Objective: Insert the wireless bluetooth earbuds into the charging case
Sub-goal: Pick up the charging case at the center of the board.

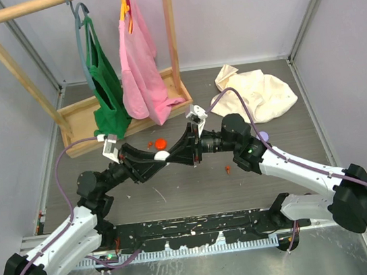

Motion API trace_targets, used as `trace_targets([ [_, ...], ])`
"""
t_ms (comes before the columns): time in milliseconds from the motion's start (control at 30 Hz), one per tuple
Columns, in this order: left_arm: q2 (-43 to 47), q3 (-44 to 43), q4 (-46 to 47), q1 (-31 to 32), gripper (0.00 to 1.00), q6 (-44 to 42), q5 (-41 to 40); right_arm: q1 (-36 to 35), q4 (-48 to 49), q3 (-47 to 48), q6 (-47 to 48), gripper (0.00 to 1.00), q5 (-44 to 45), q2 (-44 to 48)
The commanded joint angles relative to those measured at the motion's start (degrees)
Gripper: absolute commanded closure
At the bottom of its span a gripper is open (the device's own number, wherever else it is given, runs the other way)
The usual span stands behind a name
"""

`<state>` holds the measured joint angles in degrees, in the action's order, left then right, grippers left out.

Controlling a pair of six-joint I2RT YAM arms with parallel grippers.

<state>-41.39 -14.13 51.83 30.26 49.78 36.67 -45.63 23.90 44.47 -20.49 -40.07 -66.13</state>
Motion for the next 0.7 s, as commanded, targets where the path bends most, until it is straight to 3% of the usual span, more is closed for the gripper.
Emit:
trace_targets([
  [0, 0.4, -2.4, -0.2, 0.1, 0.61, -2.8, 1.8, 0.1, -0.9, 2.9, 2.5, 0.99, -0.7, 2.6],
  [200, 1.5, -2.3, -3.0, 0.1, 0.49, -4.0, 1.4, 0.1, -1.0, 2.9, 2.9, 0.99, 0.5, 3.6],
  [367, 1.2, -2.2, -3.2, 0.1, 0.47, -3.9, 1.1, 0.0, 0.7, 2.2, 2.1, 0.99, 1.1, 3.8],
  [667, 1.0, -2.7, -3.1, 0.1, 0.71, -4.0, 1.4, 0.1, 1.8, 1.6, 1.2, 0.99, 0.5, 3.9],
])
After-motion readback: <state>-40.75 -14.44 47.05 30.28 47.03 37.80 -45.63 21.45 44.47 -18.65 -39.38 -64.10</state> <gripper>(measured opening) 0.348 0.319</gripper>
